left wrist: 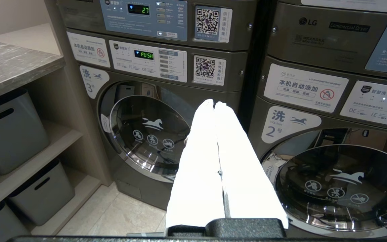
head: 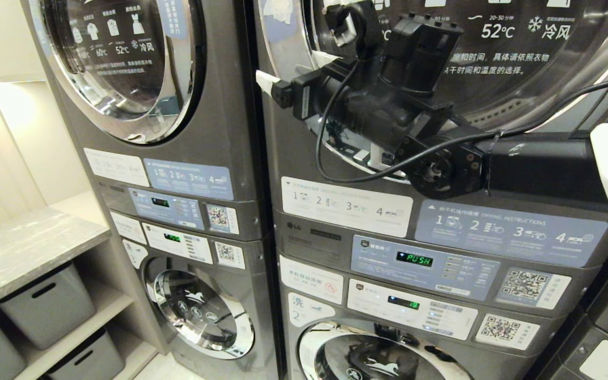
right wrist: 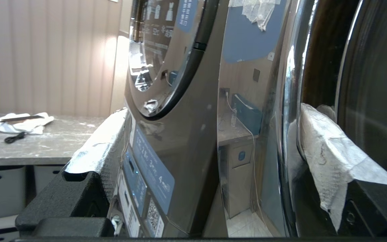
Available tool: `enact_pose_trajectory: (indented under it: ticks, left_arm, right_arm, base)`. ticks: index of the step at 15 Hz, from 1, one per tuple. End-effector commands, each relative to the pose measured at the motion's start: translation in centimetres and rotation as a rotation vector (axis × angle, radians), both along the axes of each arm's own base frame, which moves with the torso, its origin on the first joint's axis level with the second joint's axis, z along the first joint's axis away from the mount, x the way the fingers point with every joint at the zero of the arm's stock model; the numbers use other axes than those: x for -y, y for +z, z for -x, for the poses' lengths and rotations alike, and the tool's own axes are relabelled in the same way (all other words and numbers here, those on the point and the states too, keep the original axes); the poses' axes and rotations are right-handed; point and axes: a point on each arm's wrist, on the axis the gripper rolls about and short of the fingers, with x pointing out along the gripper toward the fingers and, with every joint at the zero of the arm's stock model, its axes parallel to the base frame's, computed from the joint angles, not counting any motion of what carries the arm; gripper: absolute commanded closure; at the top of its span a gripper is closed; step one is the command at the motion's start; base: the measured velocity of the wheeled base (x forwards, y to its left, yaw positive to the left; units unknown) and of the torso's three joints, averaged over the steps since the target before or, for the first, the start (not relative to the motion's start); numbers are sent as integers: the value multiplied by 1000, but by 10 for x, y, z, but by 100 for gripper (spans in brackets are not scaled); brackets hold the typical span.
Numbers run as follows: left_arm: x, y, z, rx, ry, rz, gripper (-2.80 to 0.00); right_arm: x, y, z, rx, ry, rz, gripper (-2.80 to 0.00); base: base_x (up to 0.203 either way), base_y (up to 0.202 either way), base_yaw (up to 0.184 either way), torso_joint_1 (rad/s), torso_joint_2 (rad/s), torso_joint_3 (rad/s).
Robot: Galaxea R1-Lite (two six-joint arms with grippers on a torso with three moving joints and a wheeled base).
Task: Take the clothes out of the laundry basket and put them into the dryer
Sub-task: Open the dryer
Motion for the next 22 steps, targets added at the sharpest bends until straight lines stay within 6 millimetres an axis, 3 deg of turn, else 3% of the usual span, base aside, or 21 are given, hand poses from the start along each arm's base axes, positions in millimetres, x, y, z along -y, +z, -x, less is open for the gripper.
enact_pose_trajectory:
  ticks: [1, 14, 22]
  left_arm:
    - [0, 0, 0, 1, 0, 0, 0]
    - [0, 0, 0, 1, -2, -3, 0]
    - [0, 0, 0, -1, -2, -4, 0]
  right_arm:
    - [2, 7, 4, 19, 18, -6, -280]
    - [40, 76, 65, 84, 341, 39, -280]
    - [41, 77, 72, 59, 385, 69, -280]
  base:
    - [0, 0, 0, 0, 0, 0]
    - [0, 0, 0, 0, 0, 0]
    - [0, 0, 0, 0, 0, 0]
